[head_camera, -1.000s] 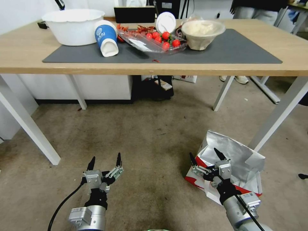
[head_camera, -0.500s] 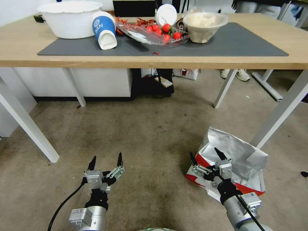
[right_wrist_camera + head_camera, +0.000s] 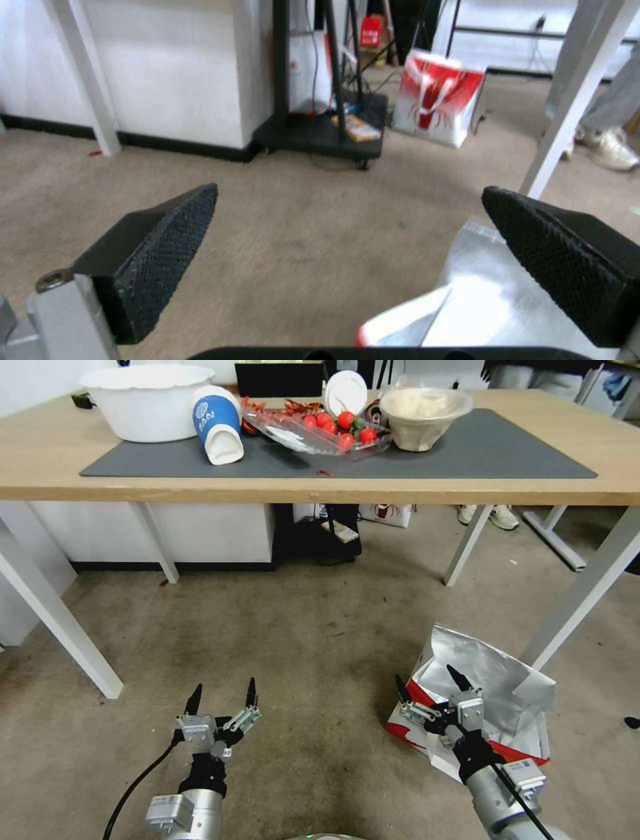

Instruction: Pick up the food delivery bag from the floor and place it on the table.

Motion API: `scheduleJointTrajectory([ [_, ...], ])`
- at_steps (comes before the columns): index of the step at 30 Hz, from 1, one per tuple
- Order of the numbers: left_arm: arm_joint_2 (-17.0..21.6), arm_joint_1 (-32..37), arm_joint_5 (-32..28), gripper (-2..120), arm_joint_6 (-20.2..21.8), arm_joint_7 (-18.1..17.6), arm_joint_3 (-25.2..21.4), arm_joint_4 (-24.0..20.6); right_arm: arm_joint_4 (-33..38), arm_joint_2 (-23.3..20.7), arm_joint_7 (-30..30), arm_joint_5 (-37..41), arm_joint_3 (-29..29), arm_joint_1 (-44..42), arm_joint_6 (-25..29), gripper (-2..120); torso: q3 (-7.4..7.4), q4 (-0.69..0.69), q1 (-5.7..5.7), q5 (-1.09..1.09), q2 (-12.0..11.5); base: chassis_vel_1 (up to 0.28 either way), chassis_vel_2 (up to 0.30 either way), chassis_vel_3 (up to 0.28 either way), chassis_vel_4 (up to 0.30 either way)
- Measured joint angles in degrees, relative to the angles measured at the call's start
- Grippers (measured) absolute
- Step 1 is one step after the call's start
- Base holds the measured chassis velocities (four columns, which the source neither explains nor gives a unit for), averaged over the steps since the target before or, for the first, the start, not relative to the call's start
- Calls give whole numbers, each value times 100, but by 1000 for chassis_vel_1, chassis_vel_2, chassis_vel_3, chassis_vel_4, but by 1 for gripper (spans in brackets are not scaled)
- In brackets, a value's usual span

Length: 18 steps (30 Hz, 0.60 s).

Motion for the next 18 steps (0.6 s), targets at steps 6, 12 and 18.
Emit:
scheduleJointTrajectory([
  [6, 66, -28, 139, 100, 197, -65, -37, -90, -434, -1288, 23, 1054, 516, 732, -381, 100, 0, 3, 2, 2, 8, 0, 0, 0, 0],
  [12, 70, -12, 256, 100, 403, -255, -35, -196, -1498, -3213, -293, 2211, 578, 1633, -482, 100, 1, 3, 4, -1, 15, 0, 0, 0, 0],
  [18, -24, -21, 319, 100, 417, -298, -17, -207, -3044, -4341, -1025, 2102, -181, 2793, -329, 100, 1, 2, 5, 4, 19, 0, 0, 0, 0],
])
